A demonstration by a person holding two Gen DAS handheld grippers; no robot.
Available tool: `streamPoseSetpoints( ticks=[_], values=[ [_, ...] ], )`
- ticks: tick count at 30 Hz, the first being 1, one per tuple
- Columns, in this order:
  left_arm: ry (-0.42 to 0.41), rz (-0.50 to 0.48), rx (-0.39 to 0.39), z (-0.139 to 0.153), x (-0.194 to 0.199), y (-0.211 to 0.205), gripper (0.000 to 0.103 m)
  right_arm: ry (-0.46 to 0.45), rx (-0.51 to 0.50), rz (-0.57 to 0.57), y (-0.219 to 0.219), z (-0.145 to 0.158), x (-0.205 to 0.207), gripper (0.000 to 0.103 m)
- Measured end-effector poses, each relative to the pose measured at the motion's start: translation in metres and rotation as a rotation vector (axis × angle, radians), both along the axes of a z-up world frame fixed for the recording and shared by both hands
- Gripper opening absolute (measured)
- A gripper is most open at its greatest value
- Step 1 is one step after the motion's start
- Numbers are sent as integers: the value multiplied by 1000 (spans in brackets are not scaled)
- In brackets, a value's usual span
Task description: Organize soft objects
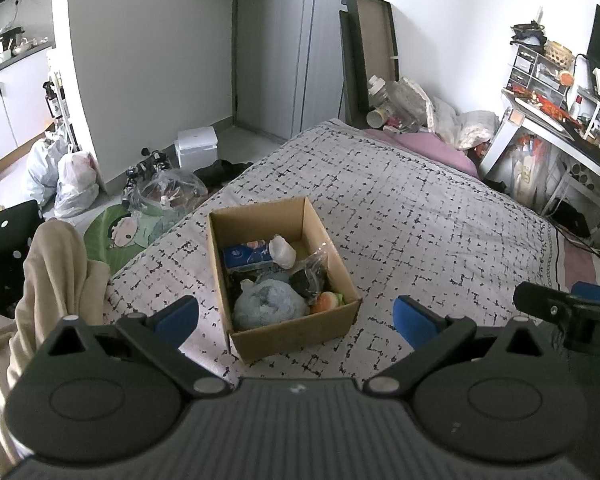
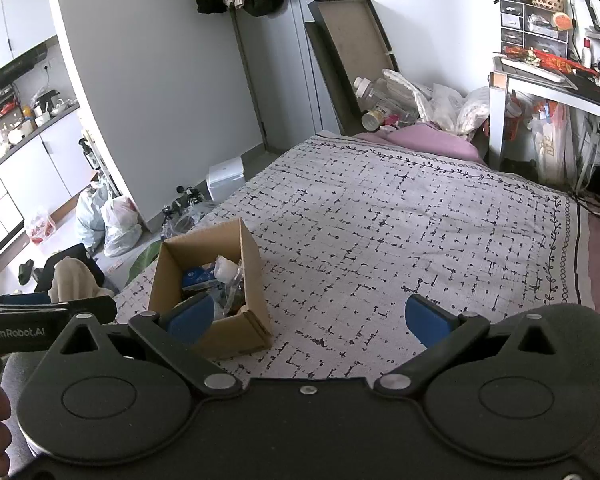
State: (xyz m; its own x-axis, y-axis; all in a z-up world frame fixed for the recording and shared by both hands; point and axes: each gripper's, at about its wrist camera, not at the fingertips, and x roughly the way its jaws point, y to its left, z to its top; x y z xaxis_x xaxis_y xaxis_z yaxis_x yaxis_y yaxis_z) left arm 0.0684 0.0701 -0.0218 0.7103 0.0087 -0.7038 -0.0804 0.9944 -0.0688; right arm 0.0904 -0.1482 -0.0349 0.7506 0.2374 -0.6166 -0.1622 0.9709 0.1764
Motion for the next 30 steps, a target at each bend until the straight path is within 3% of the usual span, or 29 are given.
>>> streamPoseSetpoints(
  ticks=[30],
  values=[
    [17,12,-6,-9,-2,4,103,25,-19,18,4,-14,3,103]
  ],
)
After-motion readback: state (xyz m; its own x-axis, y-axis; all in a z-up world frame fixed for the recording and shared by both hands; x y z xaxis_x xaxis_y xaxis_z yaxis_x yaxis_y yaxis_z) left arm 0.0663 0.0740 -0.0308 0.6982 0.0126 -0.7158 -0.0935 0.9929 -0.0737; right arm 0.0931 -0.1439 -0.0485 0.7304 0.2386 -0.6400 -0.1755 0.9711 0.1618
